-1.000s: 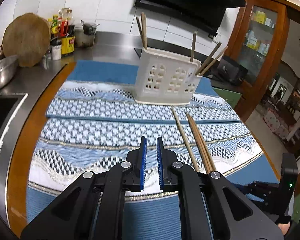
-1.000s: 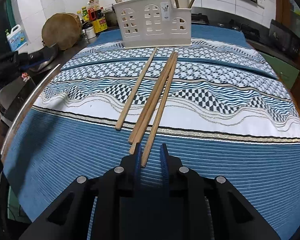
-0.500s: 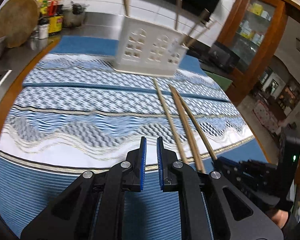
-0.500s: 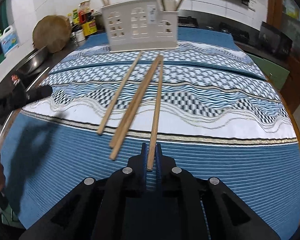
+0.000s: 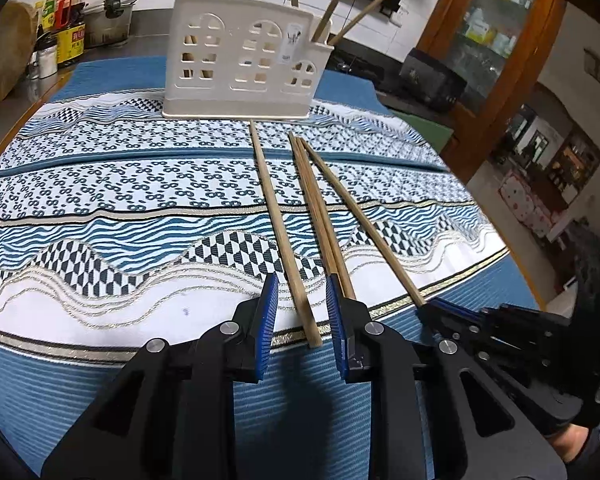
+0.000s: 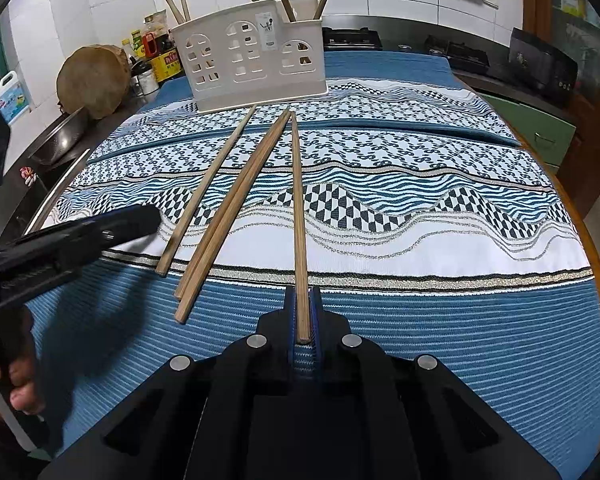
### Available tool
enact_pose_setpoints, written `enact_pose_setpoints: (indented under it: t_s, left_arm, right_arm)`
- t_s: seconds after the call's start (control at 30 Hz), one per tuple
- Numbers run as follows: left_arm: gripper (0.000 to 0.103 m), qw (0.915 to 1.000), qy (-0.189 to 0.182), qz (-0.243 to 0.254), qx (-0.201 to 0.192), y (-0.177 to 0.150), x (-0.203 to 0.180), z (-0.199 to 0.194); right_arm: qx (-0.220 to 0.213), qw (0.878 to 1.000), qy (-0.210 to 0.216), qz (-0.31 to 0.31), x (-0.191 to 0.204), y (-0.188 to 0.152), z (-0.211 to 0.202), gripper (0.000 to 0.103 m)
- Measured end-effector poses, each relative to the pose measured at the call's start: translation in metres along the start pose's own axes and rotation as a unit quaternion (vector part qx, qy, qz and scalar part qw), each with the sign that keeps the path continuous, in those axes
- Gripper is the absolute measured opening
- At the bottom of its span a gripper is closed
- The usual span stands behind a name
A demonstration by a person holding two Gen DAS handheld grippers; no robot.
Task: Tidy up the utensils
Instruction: 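Close the left tool on a chopstick while the right tool grasps another chopstick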
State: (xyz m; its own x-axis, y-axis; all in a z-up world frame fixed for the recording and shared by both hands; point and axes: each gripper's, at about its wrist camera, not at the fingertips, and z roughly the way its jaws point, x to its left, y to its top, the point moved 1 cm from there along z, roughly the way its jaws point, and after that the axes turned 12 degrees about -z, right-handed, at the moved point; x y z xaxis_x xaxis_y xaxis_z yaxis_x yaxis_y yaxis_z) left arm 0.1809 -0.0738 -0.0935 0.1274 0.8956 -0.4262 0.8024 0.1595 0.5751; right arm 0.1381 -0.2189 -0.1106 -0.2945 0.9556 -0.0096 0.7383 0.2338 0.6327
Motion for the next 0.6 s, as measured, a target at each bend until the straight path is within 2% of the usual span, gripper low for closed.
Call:
enact_pose_setpoints:
  t_s: [0.3, 0.6]
  left_arm:
    - [0.024, 0.9996, 0.025, -0.002, 0.016, 0.002, -0.006, 0.023]
    - [0.023, 0.9980, 0.060, 0.018, 0.007, 0.005, -0.015, 0.032]
  right_arm:
    - [-0.005, 1.000, 0.008, -0.002, -0.002, 0.000, 0.000, 0.007]
    - [-0.009, 1.000, 0.013, 0.000, -0.003, 0.001, 0.001, 0.008]
